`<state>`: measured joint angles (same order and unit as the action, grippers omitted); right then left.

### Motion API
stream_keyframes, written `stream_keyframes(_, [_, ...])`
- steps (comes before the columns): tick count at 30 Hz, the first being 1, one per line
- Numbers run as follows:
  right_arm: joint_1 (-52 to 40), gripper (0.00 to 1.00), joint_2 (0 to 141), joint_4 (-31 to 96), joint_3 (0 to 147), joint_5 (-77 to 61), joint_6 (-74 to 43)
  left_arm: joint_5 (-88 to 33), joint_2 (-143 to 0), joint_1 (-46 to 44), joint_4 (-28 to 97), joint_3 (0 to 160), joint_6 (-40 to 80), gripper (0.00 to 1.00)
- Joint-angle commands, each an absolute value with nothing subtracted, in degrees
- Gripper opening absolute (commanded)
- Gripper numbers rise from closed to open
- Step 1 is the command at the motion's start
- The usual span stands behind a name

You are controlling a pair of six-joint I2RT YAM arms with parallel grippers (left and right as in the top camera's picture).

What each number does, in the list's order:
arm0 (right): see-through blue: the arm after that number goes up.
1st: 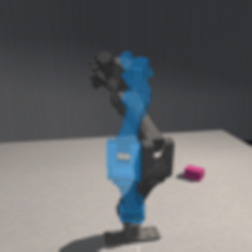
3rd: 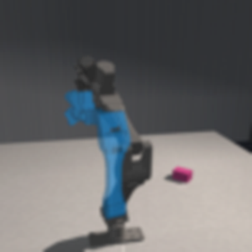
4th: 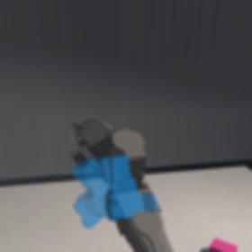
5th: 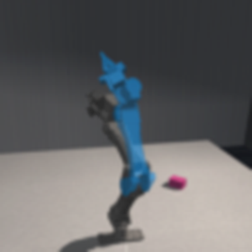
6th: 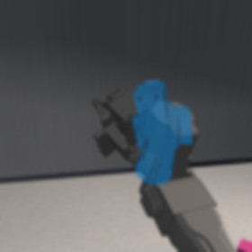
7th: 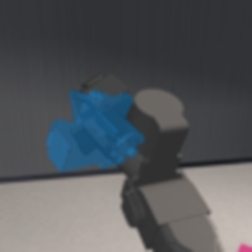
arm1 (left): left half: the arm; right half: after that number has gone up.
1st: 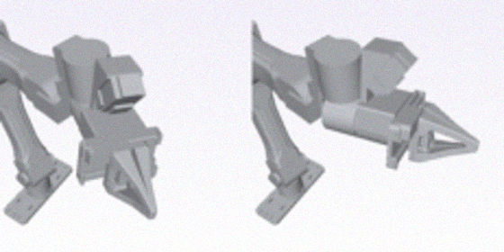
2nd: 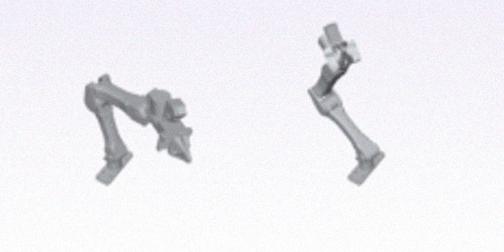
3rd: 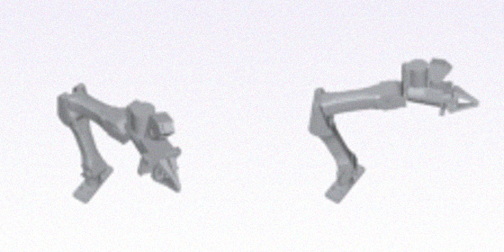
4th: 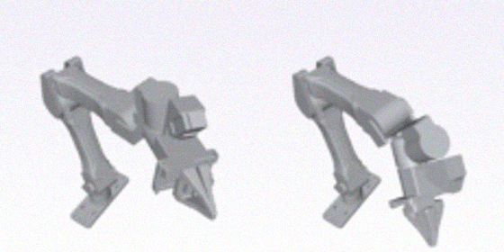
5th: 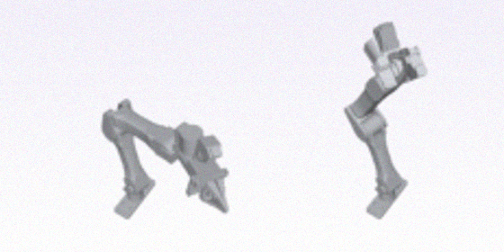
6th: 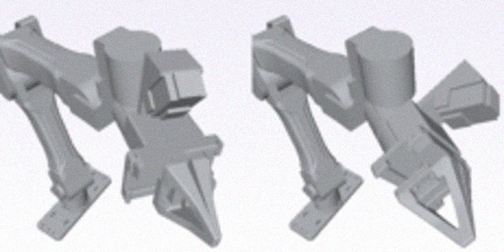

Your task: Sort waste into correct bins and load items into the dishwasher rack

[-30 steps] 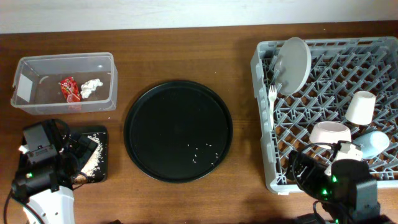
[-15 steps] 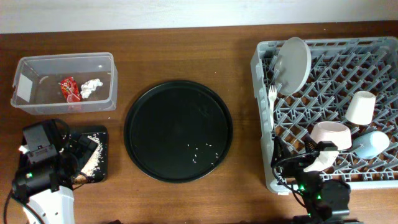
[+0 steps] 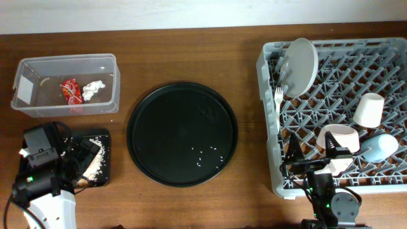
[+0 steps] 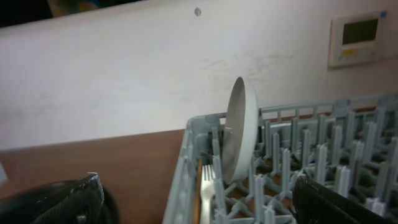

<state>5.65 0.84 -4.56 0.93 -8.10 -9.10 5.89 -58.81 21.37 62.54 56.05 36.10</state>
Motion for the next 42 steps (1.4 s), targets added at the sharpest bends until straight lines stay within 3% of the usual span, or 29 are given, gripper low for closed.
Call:
stream_keyframes(1, [6.17,0.99,0.19,-3.03,0.32,-8.60,-0.60,6.31,-58.48,21.65,62.48,56.84,36.64,0.99])
stream_keyframes(5, [6.11,0.98,0.19,3.97,0.32,-8.38,4.45,6.28,-58.48,21.65,62.48,56.84,36.64,0.99])
stream_keyframes(42, [5.98,0.99,0.19,3.75,0.32,-8.40,4.45,9.93,-58.46,21.65,65.71,56.84,36.25,0.99])
